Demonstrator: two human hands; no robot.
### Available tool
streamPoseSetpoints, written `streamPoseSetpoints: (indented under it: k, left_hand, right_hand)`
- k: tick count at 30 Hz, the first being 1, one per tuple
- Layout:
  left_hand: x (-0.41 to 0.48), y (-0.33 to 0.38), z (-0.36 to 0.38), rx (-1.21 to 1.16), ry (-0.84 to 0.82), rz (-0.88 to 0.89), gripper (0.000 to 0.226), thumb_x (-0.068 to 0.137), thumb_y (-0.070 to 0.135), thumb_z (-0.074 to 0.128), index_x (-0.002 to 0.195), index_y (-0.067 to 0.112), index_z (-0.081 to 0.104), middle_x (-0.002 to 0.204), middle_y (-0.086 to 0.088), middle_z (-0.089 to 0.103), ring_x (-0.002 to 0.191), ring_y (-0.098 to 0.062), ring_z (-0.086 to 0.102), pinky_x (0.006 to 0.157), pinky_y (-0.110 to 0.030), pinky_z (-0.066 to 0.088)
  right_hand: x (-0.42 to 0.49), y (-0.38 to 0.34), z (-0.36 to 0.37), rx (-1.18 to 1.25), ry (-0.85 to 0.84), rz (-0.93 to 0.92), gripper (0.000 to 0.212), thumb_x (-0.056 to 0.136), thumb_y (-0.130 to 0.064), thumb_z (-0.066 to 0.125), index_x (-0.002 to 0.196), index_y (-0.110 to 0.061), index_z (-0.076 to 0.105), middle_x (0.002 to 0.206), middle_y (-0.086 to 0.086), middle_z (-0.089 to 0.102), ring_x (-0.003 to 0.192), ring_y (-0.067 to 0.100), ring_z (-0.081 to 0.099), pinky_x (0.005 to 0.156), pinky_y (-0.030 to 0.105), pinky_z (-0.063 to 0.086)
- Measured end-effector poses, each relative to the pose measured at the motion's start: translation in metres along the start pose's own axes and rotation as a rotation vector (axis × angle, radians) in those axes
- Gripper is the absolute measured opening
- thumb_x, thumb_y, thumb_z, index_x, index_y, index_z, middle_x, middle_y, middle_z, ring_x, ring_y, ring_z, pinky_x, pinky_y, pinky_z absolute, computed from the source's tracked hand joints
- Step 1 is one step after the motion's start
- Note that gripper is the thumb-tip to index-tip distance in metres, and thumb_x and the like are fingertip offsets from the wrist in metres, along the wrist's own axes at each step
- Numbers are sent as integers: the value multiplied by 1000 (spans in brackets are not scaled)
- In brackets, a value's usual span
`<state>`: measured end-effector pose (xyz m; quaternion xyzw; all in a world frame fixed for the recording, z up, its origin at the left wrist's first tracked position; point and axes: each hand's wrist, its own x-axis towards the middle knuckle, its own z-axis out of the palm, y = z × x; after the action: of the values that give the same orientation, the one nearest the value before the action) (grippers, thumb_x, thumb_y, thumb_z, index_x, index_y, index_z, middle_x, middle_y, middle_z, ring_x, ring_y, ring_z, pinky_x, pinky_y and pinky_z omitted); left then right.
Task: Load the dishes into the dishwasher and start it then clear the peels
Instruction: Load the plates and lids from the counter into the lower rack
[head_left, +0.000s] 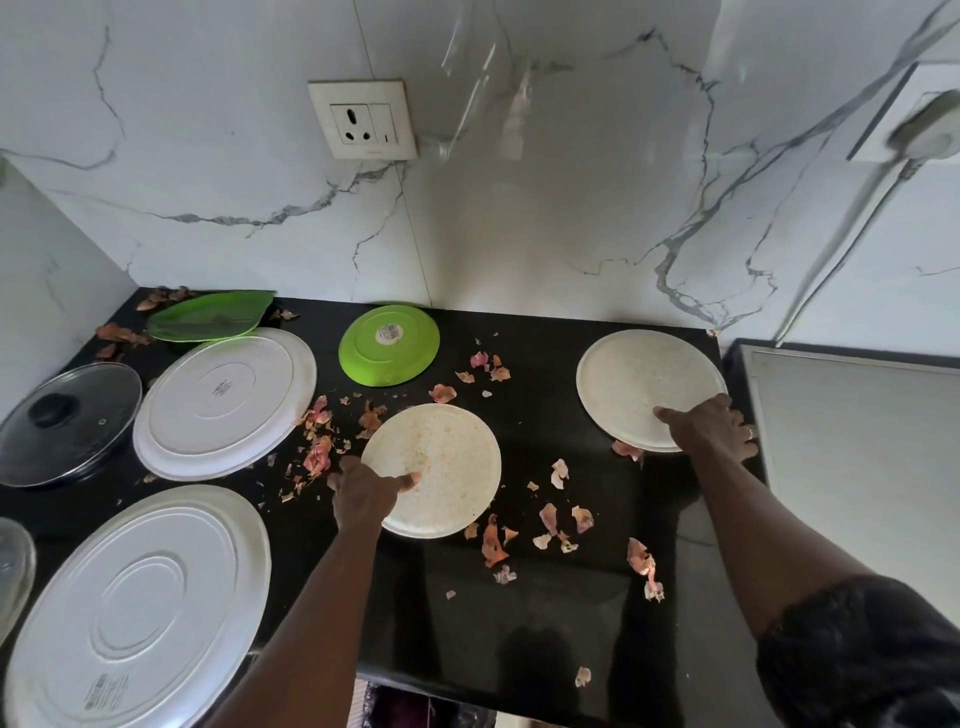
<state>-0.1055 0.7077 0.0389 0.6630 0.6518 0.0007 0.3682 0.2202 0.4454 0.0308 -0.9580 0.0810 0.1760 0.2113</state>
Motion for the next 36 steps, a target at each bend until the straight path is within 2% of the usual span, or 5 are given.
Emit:
streamPoseSetpoints:
  k: [15, 19, 24, 32, 36]
  left_hand:
    - [9, 3, 3, -102, 27, -50, 91, 71, 36, 90, 142, 4, 43, 140, -20, 47, 125, -41, 51, 98, -56, 50]
    - [15, 1, 2, -252, 42, -105, 53, 89, 29, 75, 132, 3, 58, 128, -19, 60, 115, -37, 58, 91, -48, 52]
    - [20, -7, -1, -639, -76, -280, 24, 93, 14, 70, 116, 9, 66, 118, -14, 64, 107, -31, 63, 84, -46, 59]
    - [7, -33, -1, -867, -220, -280, 38, 94, 11, 67, 131, 11, 61, 130, -13, 59, 112, -29, 59, 90, -49, 57]
    - [-3, -55, -2, -863, -223, -217, 40, 95, 11, 66, 134, 8, 58, 126, -14, 59, 112, -31, 59, 93, -47, 56]
  right_hand:
    - [9, 8, -5, 256, 20, 60, 103, 66, -37, 93, 146, -15, 31, 151, 23, 30, 143, 46, 25, 116, 61, 27]
    - [-6, 10, -8, 580, 15, 136, 79, 74, -25, 89, 137, -11, 45, 143, 18, 40, 125, 38, 48, 98, 48, 50]
    - [-41, 27, -9, 1080, -121, 240, 47, 90, -6, 73, 133, -5, 55, 117, 10, 57, 106, 28, 59, 84, 39, 56]
    - [-117, 64, 7, 1382, -207, 324, 32, 95, -3, 66, 126, -3, 58, 118, 13, 62, 107, 28, 63, 80, 38, 57]
    - [-156, 89, 25, 1402, -174, 328, 17, 95, -3, 66, 110, -1, 59, 106, 20, 66, 77, 32, 65, 57, 41, 56]
